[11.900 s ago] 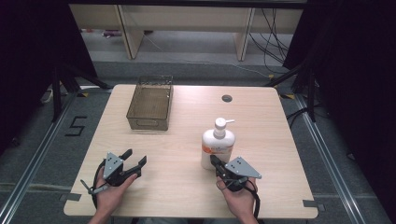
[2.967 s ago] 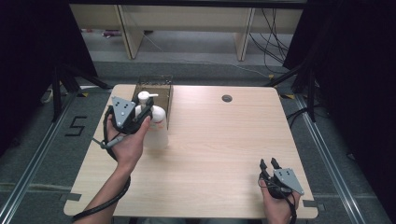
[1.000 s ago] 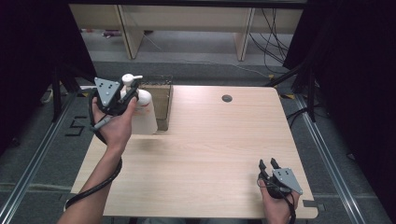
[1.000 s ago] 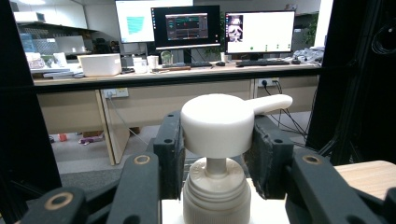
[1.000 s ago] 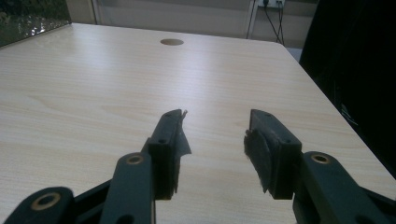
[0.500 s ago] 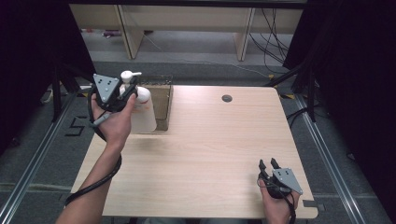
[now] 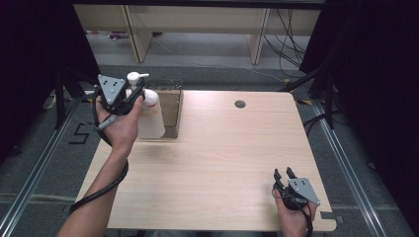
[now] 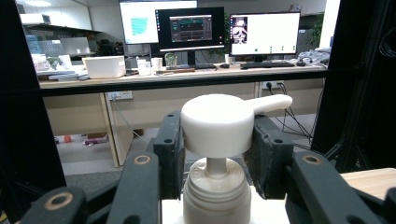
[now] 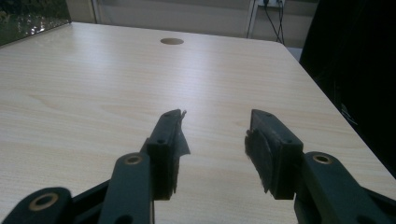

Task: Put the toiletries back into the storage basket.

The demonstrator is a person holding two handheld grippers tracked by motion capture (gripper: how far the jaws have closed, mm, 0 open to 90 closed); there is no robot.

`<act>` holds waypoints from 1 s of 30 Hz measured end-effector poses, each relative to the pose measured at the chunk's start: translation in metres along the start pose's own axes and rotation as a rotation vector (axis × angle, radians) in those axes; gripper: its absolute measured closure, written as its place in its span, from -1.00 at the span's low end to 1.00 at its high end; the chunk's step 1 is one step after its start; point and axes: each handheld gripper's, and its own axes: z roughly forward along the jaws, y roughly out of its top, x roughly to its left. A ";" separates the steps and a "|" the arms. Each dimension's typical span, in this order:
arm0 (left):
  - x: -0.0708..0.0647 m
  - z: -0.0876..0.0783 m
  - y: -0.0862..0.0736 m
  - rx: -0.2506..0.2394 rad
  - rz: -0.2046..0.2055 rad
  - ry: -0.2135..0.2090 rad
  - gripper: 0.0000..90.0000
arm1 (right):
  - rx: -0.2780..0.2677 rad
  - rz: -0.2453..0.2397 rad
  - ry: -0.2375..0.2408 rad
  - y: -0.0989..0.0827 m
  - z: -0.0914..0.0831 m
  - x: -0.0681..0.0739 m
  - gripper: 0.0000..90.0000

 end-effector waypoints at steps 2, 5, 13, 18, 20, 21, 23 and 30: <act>0.001 0.001 0.000 -0.004 -0.001 0.000 0.32 | 0.012 -0.008 -0.006 0.000 -0.001 -0.001 0.23; 0.001 0.002 0.001 -0.006 -0.001 0.001 0.32 | 0.009 -0.006 -0.014 0.000 -0.001 0.000 0.22; 0.002 0.005 0.004 -0.008 0.000 0.007 0.32 | 0.012 -0.004 -0.022 0.000 -0.001 0.001 0.22; 0.002 0.009 0.005 -0.007 0.002 0.008 0.32 | 0.011 -0.005 -0.018 0.000 -0.001 0.001 0.22; 0.002 0.010 0.005 -0.008 0.001 0.008 0.32 | 0.011 -0.005 -0.018 0.000 -0.001 0.000 0.22; 0.002 0.011 0.005 -0.009 0.004 0.007 0.32 | 0.006 -0.011 -0.019 0.000 -0.001 0.000 0.22; 0.002 0.012 0.005 -0.011 0.002 0.007 0.32 | 0.005 -0.010 -0.019 0.000 -0.001 0.000 0.22; 0.001 0.016 0.009 -0.022 0.005 0.007 0.32 | 0.007 -0.015 -0.017 0.000 0.000 -0.001 0.22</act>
